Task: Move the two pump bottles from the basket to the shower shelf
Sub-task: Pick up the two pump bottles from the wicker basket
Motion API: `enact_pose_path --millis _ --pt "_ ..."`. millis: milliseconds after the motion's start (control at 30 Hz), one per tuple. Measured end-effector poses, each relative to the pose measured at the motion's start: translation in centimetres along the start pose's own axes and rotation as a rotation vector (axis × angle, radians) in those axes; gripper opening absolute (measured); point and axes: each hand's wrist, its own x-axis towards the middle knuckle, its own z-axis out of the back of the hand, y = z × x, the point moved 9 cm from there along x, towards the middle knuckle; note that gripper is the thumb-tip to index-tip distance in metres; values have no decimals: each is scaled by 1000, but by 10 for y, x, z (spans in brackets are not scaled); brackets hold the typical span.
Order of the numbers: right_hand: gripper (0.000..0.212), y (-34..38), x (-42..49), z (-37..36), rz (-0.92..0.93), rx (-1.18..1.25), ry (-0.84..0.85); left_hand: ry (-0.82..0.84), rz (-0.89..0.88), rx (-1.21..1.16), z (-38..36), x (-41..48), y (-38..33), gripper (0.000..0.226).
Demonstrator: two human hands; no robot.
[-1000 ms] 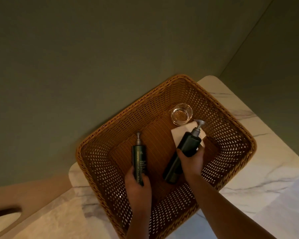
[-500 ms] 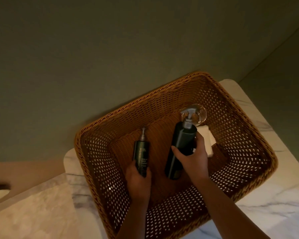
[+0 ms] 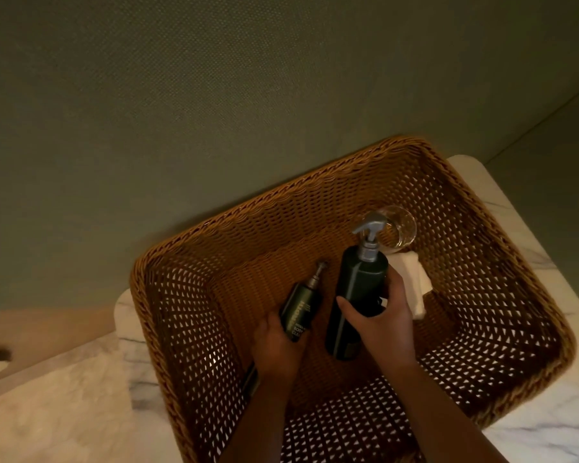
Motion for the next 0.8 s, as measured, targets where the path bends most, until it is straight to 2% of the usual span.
enact_pose_path --millis 200,367,567,800 --pt "77 -2 -3 1 -22 -17 22 18 -42 -83 3 1 -7 53" --pt "76 13 -7 11 0 -24 20 -15 -11 -153 22 -15 -7 52" --pt "74 62 -16 27 79 -8 37 -73 50 -343 59 -52 -21 52" --pt "77 124 -44 44 164 -44 117 -168 -9 -487 119 -105 -57 52"
